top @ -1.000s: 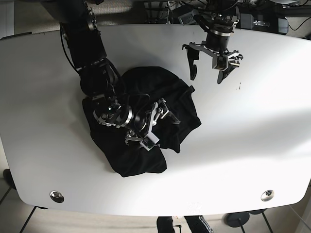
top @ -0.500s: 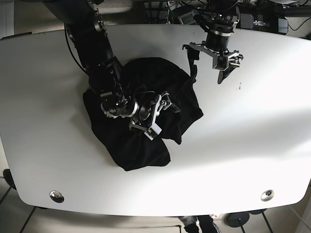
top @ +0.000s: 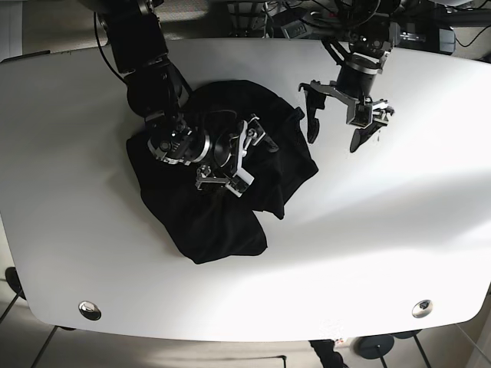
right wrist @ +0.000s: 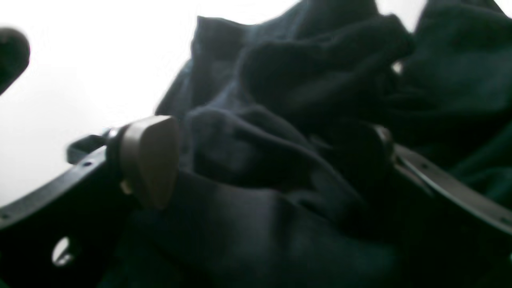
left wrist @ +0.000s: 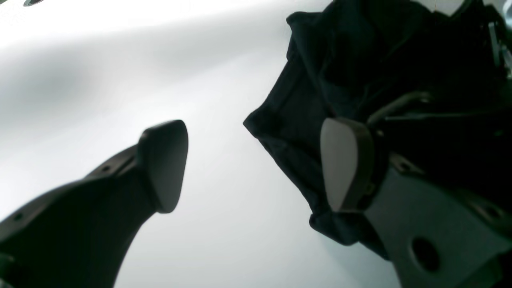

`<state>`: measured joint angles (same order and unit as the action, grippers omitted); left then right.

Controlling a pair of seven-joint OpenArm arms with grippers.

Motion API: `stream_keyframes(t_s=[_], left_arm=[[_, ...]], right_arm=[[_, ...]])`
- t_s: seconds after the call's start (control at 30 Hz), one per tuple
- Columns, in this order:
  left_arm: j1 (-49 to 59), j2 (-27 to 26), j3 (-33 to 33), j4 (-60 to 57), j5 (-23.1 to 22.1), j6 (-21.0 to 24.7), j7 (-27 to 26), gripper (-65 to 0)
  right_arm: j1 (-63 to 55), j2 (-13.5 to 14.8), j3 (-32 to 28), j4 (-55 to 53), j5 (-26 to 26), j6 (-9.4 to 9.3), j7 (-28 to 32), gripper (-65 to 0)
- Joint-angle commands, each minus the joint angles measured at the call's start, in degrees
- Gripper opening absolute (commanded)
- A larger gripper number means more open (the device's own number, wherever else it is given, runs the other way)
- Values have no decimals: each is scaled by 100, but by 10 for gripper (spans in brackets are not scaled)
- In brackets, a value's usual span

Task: Fold the T-shirt properly
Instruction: 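Drag the black garment with the right gripper toward the robot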

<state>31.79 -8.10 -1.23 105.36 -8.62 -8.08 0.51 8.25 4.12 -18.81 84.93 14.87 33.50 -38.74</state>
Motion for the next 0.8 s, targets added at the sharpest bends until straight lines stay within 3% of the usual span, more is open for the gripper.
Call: stream_keyframes(t_s=[0.03, 0.13, 0.2, 0.27, 0.3, 0.53, 0.67, 0.8], left_arm=[[17, -65, -4, 141, -355, -23, 6, -167], [-151, -214, -22, 167, -786, -23, 481, -167], [-203, -214, -30, 176, -795, -23, 516, -167], [-221, -188, -197, 281, -804, -23, 516, -167], [-221, -162, -285, 281, -812, -23, 516, -167], [-326, -162, -444, 273, -812, -23, 516, -167], [-370, 32, -549, 273, -804, -23, 524, -167], [-660, 32, -558, 281, -812, -23, 902, -167]], right_arm=[[252, -135, 21, -260, 73, 31, 133, -76], [463, -267, -102, -655, 99, 31, 107, -76], [436, -285, -119, -576, 126, 31, 98, -90], [305, -293, -119, -514, 117, 31, 98, -219], [287, -293, -119, -444, 117, 31, 98, -315], [252, -267, -119, -356, 91, 31, 98, -636], [287, -241, -93, -180, 82, 31, 98, -629], [665, -91, -75, 558, 82, 22, 46, -629]])
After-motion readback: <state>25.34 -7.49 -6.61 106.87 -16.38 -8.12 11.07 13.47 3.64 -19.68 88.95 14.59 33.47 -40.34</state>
